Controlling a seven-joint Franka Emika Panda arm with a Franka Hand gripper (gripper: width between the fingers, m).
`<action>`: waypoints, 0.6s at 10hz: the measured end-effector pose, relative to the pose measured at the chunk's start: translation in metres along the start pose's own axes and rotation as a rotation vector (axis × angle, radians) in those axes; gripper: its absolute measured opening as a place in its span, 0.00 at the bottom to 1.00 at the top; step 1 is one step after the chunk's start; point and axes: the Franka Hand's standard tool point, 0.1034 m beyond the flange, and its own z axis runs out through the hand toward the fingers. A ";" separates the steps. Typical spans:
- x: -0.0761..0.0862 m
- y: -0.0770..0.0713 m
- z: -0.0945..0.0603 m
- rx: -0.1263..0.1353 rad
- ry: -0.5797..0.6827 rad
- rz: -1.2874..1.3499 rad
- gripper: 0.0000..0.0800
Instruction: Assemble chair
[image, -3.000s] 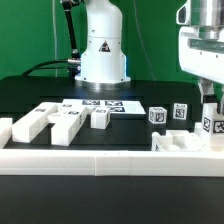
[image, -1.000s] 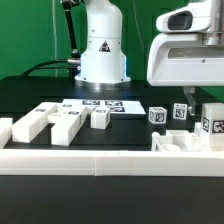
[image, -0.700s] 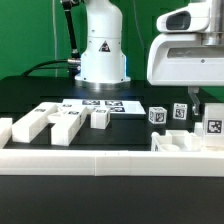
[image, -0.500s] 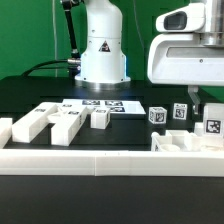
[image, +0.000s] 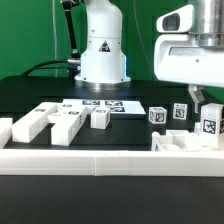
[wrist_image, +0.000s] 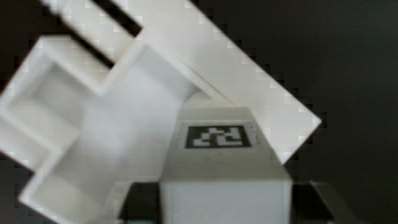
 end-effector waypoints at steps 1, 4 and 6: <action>-0.001 -0.001 0.000 0.001 0.001 0.095 0.36; -0.001 -0.001 0.000 0.007 0.004 0.337 0.36; -0.003 -0.004 0.001 0.026 0.010 0.522 0.36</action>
Offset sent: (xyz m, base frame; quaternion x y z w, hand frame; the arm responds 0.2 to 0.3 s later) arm -0.0045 -0.0050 -0.0019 -0.0037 0.0075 0.2496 0.9683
